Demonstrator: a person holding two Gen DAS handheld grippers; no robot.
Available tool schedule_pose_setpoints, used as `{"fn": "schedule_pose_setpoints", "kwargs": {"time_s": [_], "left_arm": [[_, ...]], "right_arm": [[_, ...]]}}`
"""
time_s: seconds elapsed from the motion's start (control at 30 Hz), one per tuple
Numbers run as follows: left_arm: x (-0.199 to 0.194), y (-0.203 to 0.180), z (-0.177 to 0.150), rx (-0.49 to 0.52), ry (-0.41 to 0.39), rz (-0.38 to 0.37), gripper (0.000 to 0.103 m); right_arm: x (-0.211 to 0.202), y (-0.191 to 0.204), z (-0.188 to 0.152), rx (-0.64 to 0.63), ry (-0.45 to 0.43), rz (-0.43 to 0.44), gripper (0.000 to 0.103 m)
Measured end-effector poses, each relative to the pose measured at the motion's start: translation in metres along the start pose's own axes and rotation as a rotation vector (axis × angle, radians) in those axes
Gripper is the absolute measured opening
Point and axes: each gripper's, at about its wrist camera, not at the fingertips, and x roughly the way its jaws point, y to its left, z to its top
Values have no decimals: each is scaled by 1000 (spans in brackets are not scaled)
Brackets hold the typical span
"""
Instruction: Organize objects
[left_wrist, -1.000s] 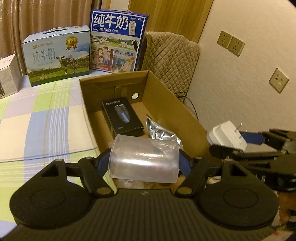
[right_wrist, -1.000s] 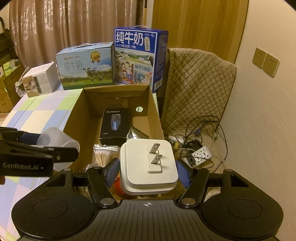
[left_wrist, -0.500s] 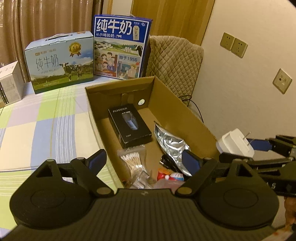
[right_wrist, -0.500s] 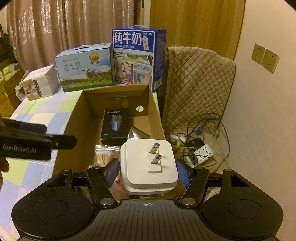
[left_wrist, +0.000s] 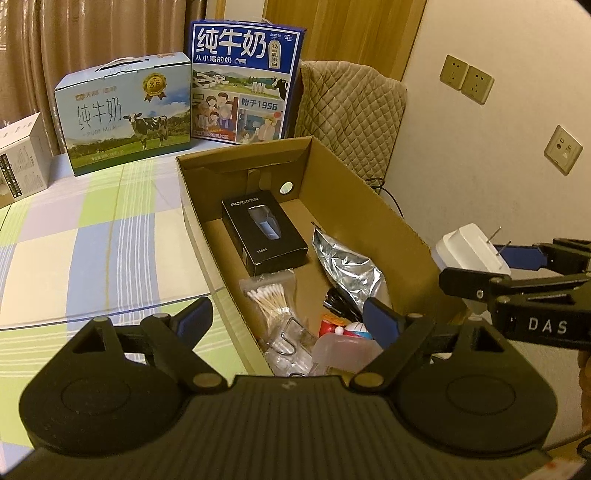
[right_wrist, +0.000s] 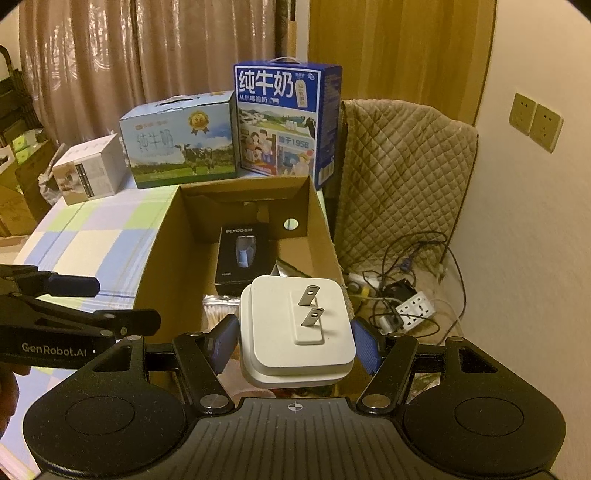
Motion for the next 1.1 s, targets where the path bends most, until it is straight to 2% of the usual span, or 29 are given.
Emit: {"fn": "schedule_pose_setpoints", "kwargs": {"time_s": [0.27, 0.4, 0.47, 0.5, 0.6, 0.7, 1.1], "left_arm": [[-2, 10, 0, -7, -6, 10, 86], [-5, 21, -4, -20, -22, 30, 91], [-7, 28, -8, -31, -30, 47, 95], [-8, 31, -11, -36, -32, 56, 96], [-12, 39, -18, -46, -39, 77, 102], [-20, 42, -27, -45, -43, 91, 102], [-64, 28, -74, -61, -48, 104, 102]], "right_arm": [[7, 4, 8, 4, -5, 30, 63], [15, 1, 15, 62, -33, 136, 63], [18, -5, 18, 124, -61, 163, 71], [18, -6, 19, 146, -73, 145, 75], [16, -8, 17, 157, -75, 129, 76], [12, -5, 9, 141, -48, 104, 76], [-26, 24, -60, 84, 55, 49, 76]]}}
